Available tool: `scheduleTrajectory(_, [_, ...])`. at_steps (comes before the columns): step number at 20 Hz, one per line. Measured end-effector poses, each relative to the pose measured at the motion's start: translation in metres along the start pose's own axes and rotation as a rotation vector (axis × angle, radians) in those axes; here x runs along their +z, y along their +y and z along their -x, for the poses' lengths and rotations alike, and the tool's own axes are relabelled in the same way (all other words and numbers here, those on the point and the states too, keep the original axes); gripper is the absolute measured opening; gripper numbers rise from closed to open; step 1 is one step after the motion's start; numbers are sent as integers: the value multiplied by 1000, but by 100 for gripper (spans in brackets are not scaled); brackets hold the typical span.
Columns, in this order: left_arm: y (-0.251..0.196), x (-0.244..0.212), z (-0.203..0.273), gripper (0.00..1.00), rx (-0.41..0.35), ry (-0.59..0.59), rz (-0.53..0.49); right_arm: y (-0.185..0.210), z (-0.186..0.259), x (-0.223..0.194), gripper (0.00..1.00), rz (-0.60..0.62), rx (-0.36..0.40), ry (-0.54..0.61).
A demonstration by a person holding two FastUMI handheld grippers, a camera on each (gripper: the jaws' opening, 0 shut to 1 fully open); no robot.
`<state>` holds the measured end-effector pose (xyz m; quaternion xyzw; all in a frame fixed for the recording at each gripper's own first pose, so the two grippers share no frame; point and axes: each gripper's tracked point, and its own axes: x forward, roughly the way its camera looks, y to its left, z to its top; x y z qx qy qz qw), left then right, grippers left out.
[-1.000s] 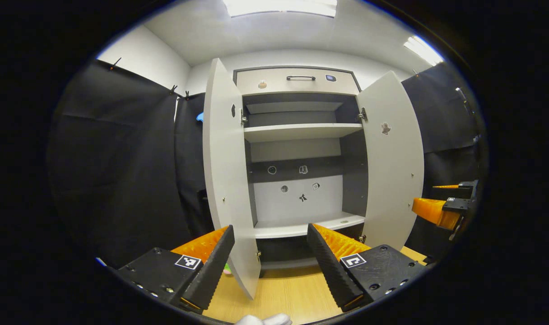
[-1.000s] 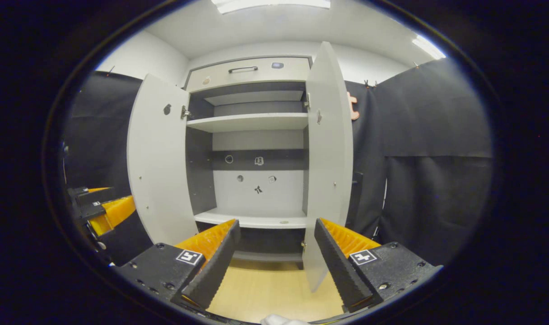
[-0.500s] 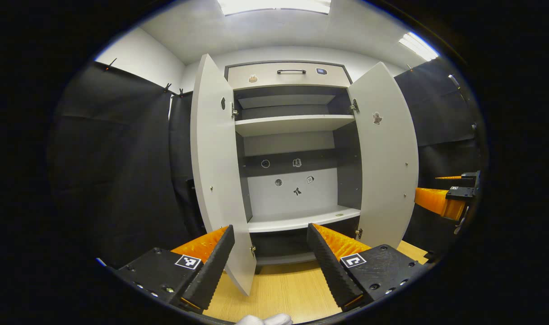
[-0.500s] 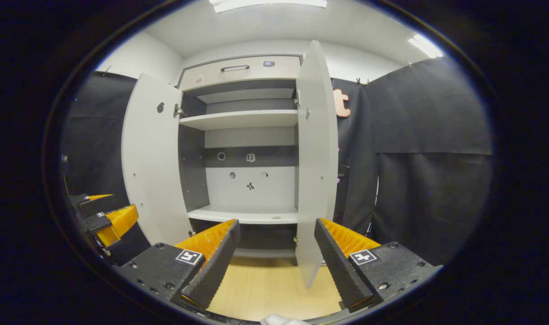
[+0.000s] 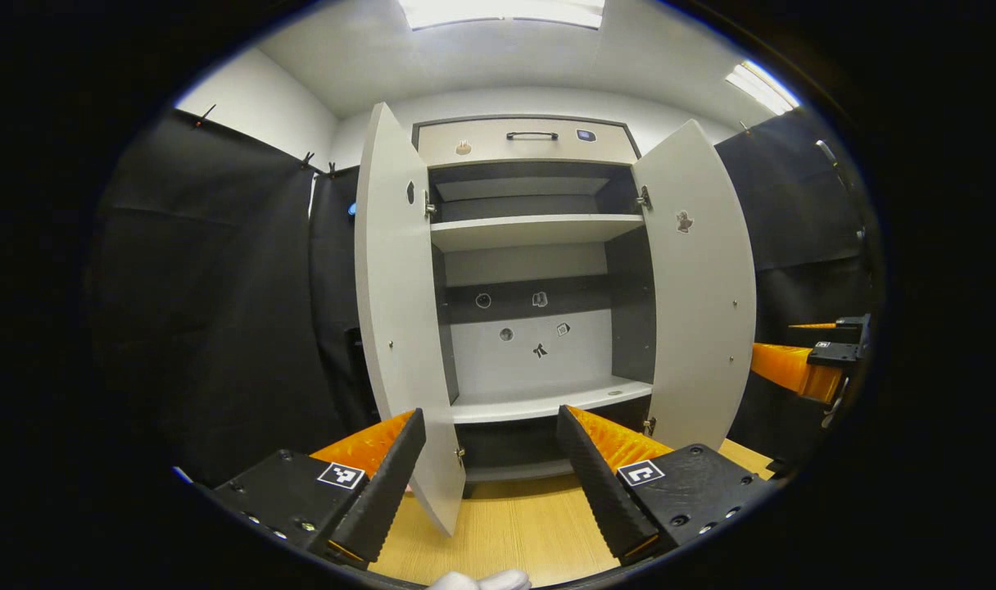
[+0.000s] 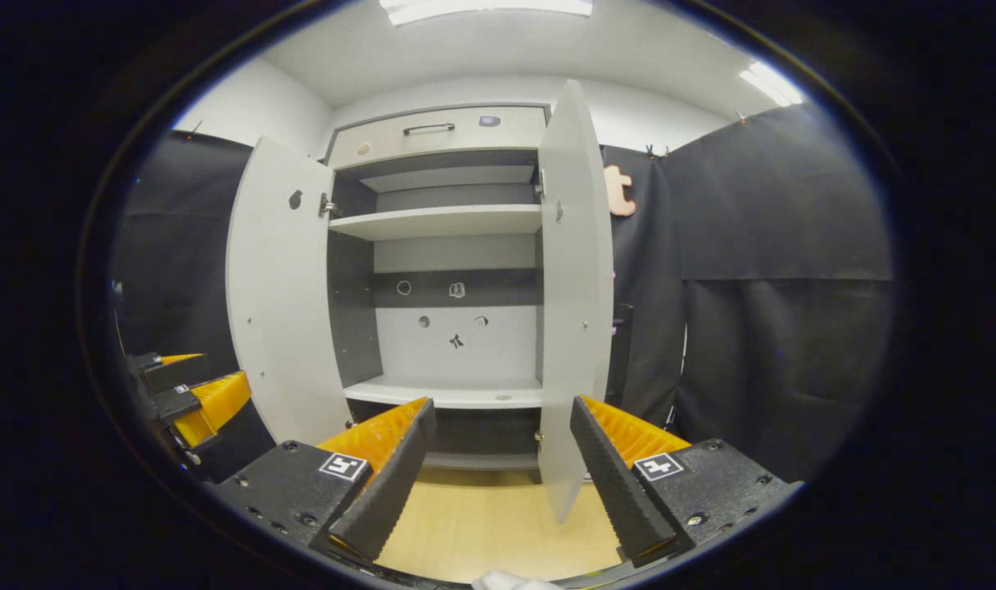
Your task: Open the right door of the double-door shoe cabinet with the right hand, and open the left door with the left hand.
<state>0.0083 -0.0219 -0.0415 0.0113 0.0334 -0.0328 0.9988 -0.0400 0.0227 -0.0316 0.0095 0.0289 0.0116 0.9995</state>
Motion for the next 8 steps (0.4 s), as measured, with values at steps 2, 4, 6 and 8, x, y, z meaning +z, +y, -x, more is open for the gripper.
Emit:
scheduleTrajectory(2, [1,1,-2,96,1,1,-2,-1,0,-1,100,-1,-6,4])
scheduleTrajectory(4, [0,1,0,96,-4,0,2,-4,2,-1,100,-4,-15,2])
scheduleTrajectory(6, [-1,3,2,96,-11,-2,2,-6,4,-1,100,-4,-23,3])
scheduleTrajectory(8, [-2,6,0,96,-17,-9,0,-7,5,0,100,-5,-28,4])
